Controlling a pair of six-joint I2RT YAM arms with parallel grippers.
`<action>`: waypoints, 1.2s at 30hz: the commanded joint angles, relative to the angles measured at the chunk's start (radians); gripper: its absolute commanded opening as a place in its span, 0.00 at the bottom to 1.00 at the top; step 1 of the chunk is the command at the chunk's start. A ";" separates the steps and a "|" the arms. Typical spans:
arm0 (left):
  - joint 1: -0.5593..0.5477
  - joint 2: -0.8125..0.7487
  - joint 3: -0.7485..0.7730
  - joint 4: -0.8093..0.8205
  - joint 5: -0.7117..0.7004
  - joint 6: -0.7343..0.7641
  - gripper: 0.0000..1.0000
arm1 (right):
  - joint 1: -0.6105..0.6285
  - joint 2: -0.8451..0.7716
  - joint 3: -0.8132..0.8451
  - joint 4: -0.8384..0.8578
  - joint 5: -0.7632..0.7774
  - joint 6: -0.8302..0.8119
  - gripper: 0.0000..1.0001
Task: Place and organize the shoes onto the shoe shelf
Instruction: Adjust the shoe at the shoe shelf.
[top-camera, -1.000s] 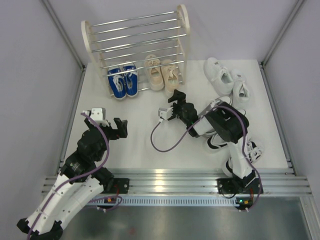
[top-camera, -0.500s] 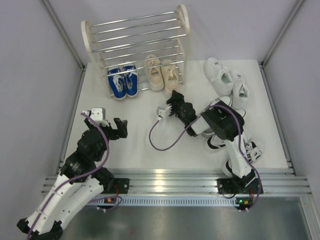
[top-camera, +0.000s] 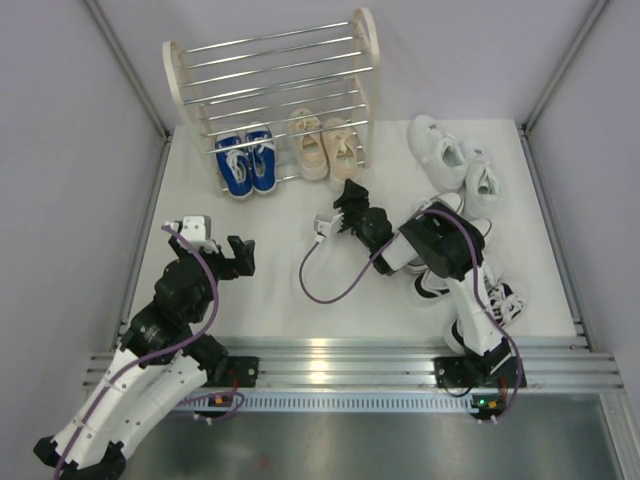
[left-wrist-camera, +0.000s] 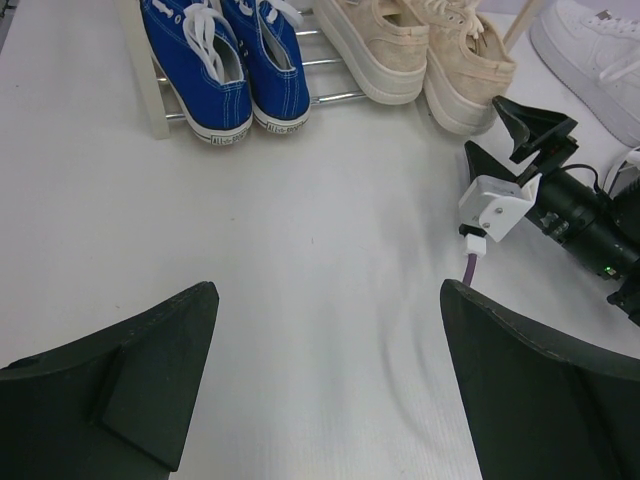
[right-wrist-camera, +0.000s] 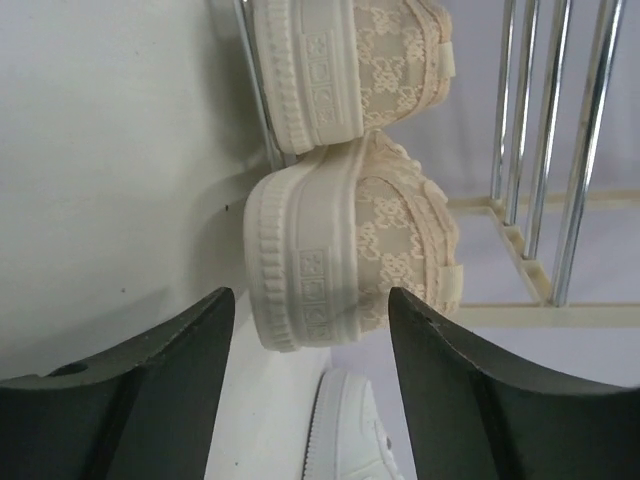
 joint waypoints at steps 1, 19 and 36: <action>-0.001 -0.004 -0.004 0.021 -0.008 0.011 0.98 | -0.006 0.013 -0.005 0.140 -0.004 -0.009 0.67; -0.001 0.000 -0.007 0.021 -0.012 0.010 0.98 | -0.029 0.077 0.076 0.126 0.044 0.014 0.99; 0.001 0.000 -0.008 0.021 -0.016 0.010 0.98 | -0.055 0.129 0.155 0.066 -0.005 -0.009 0.55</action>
